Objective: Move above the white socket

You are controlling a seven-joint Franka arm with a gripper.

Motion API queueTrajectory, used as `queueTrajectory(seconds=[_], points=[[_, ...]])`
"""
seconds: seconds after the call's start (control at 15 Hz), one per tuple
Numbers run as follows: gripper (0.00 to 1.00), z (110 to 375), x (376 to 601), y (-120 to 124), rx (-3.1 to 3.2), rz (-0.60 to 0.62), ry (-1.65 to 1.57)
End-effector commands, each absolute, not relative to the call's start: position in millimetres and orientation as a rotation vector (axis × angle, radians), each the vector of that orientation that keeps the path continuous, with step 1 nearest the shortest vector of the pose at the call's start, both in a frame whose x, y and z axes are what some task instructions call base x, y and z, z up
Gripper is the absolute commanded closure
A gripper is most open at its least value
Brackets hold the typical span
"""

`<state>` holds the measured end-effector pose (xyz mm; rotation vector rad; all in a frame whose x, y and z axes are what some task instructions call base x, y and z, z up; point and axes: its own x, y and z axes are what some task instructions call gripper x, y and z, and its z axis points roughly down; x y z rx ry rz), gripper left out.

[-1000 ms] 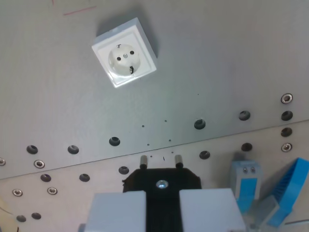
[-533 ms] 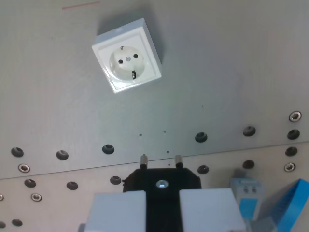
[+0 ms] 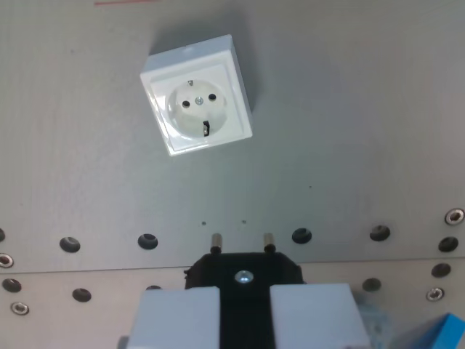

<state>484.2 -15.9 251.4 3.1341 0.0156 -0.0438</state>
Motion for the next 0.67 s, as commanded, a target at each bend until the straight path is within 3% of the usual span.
queueTrajectory(seconds=[0.07, 0.67], points=[[1.00, 235, 480, -12, 3.107, 0.109, 0.288], [1.00, 190, 479, -3, 3.084, 0.111, 0.430]])
